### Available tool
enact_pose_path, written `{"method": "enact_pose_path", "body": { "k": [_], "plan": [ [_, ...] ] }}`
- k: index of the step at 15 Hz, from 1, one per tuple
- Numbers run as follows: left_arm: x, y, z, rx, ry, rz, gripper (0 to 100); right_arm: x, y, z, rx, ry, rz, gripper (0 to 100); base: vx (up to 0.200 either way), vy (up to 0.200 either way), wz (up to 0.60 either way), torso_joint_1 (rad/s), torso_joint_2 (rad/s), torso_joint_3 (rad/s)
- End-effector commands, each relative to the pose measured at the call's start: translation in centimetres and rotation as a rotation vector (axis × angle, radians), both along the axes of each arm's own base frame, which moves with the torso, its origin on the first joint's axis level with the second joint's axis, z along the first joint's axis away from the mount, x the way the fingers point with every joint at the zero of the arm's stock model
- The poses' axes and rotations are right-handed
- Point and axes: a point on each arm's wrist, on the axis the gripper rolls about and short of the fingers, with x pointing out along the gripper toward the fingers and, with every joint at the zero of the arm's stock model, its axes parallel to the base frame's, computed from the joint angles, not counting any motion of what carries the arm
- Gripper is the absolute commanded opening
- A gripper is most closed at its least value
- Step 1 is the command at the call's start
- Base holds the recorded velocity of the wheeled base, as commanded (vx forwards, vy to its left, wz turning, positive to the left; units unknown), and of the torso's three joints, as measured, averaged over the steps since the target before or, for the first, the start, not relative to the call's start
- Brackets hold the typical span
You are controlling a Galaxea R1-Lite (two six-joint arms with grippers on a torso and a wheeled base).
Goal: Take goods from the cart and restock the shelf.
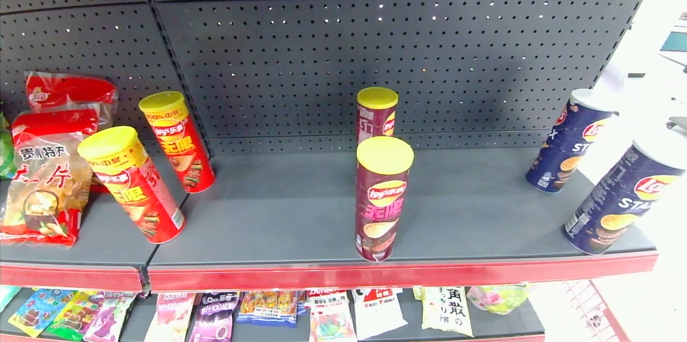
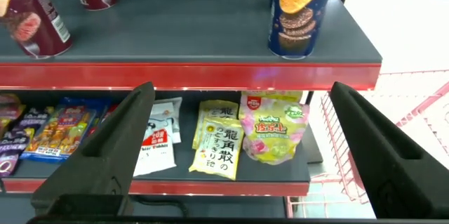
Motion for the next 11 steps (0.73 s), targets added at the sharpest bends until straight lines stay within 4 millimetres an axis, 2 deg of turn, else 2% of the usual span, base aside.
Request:
{"method": "enact_pose_path", "body": {
  "k": [1,11],
  "plan": [
    [0.01,0.00,0.00,0.000,0.002,0.001,100,0.00,0.00,0.00,0.000,-0.001,0.001,100,0.000,0.000,0.00,0.000,0.00,0.000],
    [0.01,0.00,0.00,-0.002,0.002,0.003,100,0.00,-0.06,0.00,-0.003,-0.001,-0.028,100,0.000,0.000,0.00,0.000,0.00,0.000]
  ]
}}
